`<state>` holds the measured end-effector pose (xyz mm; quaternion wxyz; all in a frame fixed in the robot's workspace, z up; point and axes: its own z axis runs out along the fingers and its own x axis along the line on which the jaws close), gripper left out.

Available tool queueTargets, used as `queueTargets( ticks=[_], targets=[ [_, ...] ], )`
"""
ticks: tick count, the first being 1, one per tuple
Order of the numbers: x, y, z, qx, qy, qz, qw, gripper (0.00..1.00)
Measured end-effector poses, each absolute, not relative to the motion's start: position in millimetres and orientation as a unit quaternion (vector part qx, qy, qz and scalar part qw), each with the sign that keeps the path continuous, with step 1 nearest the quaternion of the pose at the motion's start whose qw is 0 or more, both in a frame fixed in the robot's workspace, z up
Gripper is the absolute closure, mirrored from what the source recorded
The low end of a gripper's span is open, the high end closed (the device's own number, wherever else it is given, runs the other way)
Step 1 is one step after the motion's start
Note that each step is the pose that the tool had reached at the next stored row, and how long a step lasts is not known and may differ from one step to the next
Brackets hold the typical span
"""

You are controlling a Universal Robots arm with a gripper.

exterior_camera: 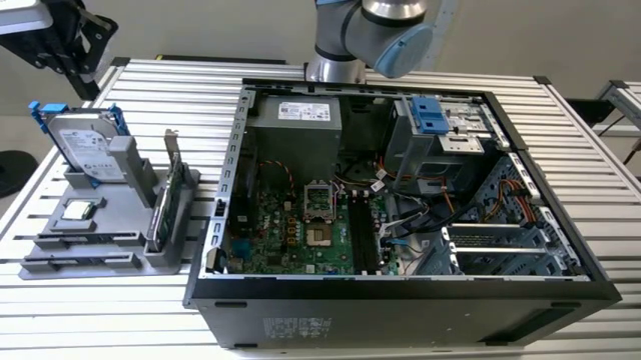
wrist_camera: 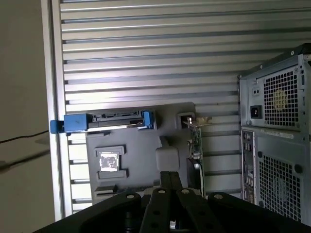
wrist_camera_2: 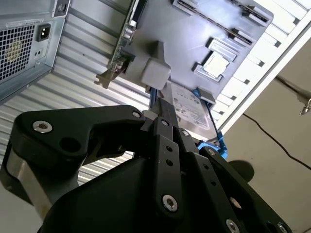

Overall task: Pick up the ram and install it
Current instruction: 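Reach for the ram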

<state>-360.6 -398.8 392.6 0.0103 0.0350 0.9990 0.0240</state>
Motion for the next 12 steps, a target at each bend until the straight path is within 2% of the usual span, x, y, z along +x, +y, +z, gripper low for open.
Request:
queueTargets(
  ticks=[12],
  targets=[
    [-379.5, -398.8, 392.6, 0.035, 0.999, 0.024, 0.01, 1.0]
  ],
)
